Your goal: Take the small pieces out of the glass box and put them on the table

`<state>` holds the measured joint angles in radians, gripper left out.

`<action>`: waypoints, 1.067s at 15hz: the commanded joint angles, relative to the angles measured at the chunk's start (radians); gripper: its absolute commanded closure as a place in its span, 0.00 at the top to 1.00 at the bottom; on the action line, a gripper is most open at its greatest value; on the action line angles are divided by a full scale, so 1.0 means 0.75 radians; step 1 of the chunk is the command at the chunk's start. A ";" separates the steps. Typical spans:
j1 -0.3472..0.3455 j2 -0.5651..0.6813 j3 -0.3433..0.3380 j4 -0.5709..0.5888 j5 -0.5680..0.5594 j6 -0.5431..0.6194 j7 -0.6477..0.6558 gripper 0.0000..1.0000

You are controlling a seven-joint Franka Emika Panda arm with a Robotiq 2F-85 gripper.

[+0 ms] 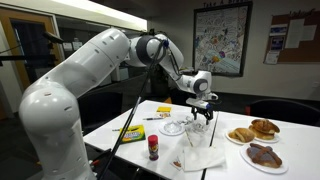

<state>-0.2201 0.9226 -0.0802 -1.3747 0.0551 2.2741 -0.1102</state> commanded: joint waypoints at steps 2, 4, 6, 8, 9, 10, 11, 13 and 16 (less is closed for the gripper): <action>-0.006 0.030 0.002 0.036 -0.009 -0.033 0.009 1.00; -0.007 0.039 -0.001 0.041 -0.008 -0.030 0.015 0.73; -0.007 0.045 -0.005 0.050 -0.010 -0.029 0.020 0.59; -0.004 0.056 -0.007 0.056 -0.011 -0.026 0.025 0.55; -0.002 0.062 -0.006 0.059 -0.011 -0.027 0.026 0.58; 0.002 0.069 -0.006 0.062 -0.013 -0.030 0.030 0.59; 0.006 0.076 -0.006 0.066 -0.016 -0.035 0.031 0.63; 0.012 0.085 -0.004 0.084 -0.021 -0.062 0.025 0.63; 0.030 0.073 -0.010 0.093 -0.036 -0.093 0.030 0.60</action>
<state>-0.2081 0.9553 -0.0847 -1.3449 0.0496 2.2473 -0.1028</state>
